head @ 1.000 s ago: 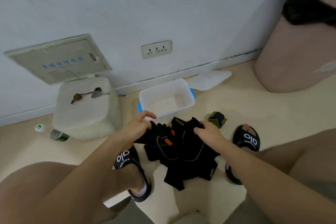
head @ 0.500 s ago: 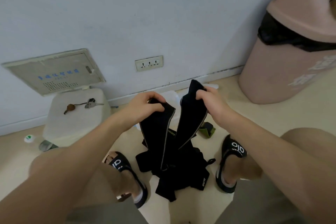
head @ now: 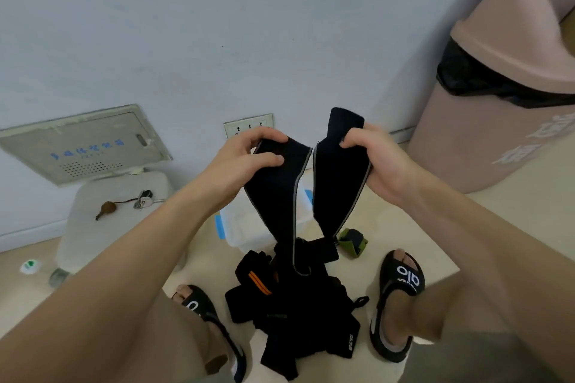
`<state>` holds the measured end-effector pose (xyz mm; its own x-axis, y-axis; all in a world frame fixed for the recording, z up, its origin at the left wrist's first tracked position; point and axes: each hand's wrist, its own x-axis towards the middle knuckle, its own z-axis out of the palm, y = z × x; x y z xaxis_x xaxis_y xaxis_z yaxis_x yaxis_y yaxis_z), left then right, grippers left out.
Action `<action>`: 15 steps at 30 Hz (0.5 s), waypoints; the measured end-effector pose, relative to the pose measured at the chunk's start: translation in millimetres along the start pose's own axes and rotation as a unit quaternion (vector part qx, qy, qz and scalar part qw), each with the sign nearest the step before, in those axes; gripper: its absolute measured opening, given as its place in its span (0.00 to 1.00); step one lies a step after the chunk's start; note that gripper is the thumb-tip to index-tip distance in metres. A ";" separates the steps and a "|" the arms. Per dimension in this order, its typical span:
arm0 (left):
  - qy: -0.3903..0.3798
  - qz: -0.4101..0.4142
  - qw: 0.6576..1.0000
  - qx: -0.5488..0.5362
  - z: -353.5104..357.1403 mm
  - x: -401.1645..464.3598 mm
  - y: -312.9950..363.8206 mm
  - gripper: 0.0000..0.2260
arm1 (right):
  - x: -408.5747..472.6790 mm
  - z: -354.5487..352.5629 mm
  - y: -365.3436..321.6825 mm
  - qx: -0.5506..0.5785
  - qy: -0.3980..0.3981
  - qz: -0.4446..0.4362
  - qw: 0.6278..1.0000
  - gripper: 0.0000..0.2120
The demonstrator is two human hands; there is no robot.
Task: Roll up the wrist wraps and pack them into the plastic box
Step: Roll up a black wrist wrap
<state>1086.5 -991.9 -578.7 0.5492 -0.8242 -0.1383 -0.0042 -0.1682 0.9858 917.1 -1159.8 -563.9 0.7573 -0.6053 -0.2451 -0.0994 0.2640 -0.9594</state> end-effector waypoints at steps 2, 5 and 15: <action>0.009 0.011 1.000 -0.020 -0.4 7.3 -5.0 0.15 | 8.8 -6.5 5.8 0.001 0.010 0.004 1.000 0.05; 0.027 0.008 0.999 -0.026 -0.6 15.7 -12.5 0.17 | 20.4 -10.0 18.9 -0.045 0.046 0.011 0.998 0.07; 0.093 0.034 0.983 0.153 -5.2 40.5 -14.0 0.15 | 55.5 -22.8 3.7 -0.154 0.117 -0.006 0.981 0.10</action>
<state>1113.2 -1020.1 -597.6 0.6815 -0.7314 -0.0248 -0.2820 -0.2938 0.9133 944.1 -1209.6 -584.2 0.5944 -0.7725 -0.2235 -0.3090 0.0372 -0.9503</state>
